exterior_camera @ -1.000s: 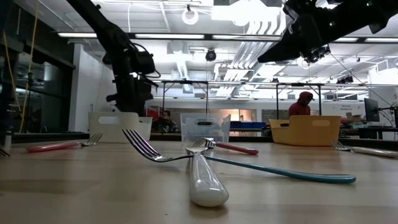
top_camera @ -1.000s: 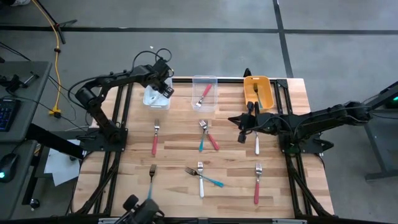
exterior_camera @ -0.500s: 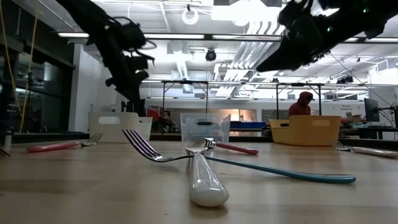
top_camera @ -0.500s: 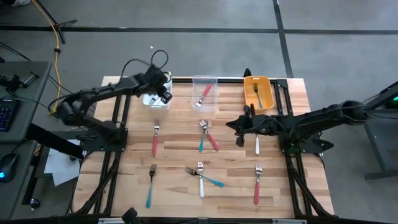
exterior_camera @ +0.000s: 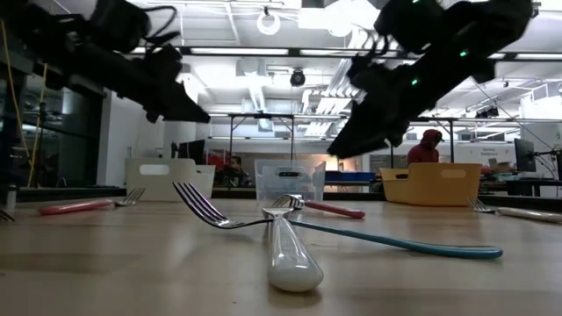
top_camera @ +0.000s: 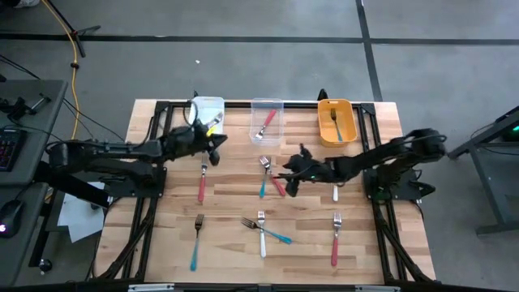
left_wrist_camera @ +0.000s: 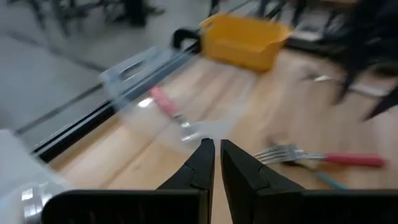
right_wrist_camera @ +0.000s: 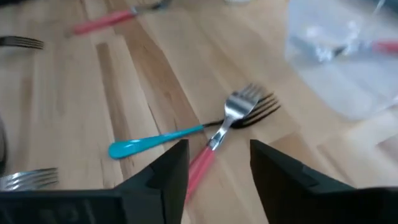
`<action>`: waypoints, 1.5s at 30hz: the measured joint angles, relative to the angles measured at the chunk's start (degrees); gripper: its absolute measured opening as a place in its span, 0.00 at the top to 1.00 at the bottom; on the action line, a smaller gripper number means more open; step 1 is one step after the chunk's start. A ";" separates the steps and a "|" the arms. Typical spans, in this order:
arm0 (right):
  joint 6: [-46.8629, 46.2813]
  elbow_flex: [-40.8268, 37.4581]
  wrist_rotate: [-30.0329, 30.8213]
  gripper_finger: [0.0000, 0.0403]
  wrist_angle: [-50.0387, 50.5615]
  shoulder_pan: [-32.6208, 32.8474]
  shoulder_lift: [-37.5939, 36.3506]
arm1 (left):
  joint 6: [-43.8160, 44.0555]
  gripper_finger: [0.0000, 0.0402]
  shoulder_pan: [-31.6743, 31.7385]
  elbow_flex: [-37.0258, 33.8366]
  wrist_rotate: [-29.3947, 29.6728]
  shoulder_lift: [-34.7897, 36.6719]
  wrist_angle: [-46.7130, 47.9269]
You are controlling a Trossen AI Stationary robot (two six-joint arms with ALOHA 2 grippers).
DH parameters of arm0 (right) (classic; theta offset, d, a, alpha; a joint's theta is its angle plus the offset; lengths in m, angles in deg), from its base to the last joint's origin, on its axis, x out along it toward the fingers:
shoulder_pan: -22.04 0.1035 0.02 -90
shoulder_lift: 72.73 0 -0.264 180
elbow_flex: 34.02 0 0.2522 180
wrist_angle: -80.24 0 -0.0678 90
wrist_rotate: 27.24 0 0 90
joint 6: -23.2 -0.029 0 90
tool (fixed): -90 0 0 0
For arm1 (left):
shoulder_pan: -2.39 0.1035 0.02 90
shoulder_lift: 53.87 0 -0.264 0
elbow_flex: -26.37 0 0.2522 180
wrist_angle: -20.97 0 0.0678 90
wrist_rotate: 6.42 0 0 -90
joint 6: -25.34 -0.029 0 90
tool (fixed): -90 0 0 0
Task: Sort silverware by color (type)
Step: Put the top right pink fork into the transparent bin
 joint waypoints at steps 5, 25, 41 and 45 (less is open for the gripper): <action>-2.32 6.75 0.03 0.56 5.70 0.00 7.95 | 1.79 0.95 -6.50 -5.39 0.00 1.90 -8.63; -4.48 20.38 1.44 0.60 17.81 -3.57 21.21 | -0.13 0.95 -19.48 -7.94 11.76 2.16 -12.32; 3.02 20.34 0.84 0.93 18.72 -4.00 20.56 | -1.21 0.95 -19.45 -7.94 12.15 2.16 -13.93; 5.78 20.29 0.82 0.91 19.62 -3.91 18.90 | -1.19 0.95 -19.45 -7.94 12.13 2.16 -13.88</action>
